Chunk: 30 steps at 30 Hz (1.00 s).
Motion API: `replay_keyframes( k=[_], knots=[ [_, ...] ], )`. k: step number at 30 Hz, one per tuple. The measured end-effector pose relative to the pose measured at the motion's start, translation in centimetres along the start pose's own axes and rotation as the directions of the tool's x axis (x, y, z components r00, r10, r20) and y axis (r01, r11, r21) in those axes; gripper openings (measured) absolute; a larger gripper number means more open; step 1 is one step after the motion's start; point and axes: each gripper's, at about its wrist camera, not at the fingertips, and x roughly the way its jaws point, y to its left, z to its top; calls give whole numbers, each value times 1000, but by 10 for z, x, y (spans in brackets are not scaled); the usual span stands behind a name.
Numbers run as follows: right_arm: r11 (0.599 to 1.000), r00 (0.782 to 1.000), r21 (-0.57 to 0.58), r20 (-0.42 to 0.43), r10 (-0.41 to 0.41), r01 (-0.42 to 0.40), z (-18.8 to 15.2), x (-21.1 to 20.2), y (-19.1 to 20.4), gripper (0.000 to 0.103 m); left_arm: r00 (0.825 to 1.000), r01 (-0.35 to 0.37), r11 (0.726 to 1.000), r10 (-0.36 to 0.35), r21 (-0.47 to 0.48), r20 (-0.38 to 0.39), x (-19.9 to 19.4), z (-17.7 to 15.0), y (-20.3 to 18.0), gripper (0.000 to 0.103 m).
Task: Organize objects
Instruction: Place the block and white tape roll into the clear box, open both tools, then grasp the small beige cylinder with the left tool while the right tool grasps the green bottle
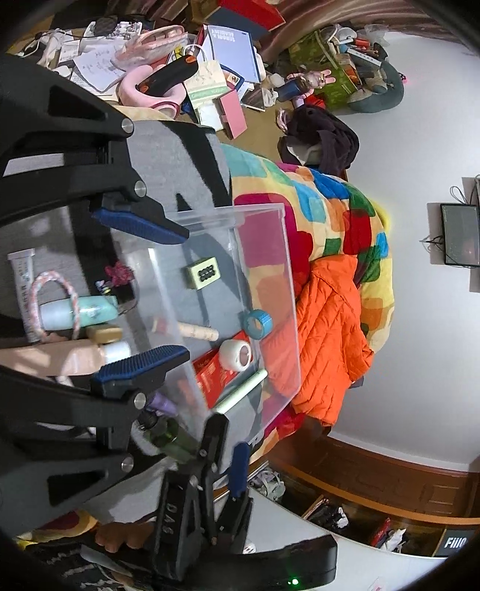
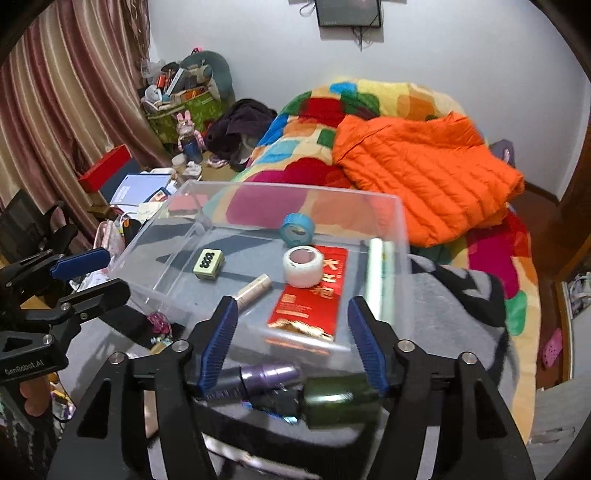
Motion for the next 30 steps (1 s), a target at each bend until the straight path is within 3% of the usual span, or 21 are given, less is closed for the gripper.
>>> replay_keyframes(
  k=[4, 9, 16, 24, 30],
  knots=[
    [999, 998, 2, 30, -48, 48, -12, -14, -9, 66, 1000, 14, 1000, -14, -3, -8, -3, -12, -3, 57],
    [998, 998, 30, -17, -59, 59, -34, -8, -27, 67, 998, 39, 999, -40, -4, -39, 4, -29, -8, 57],
    [990, 993, 137, -104, 50, -35, -58, 14, -47, 67, 994, 56, 998, -57, -16, -94, 22, -48, -13, 56],
    [994, 995, 106, -96, 29, -19, -63, 23, -37, 67, 992, 60, 998, -59, 1, -110, 34, -53, -23, 32],
    [995, 998, 99, -63, 14, -8, -65, 16, -36, 54, 994, 59, 998, -56, 23, -93, 33, -53, -28, 11]
  ],
)
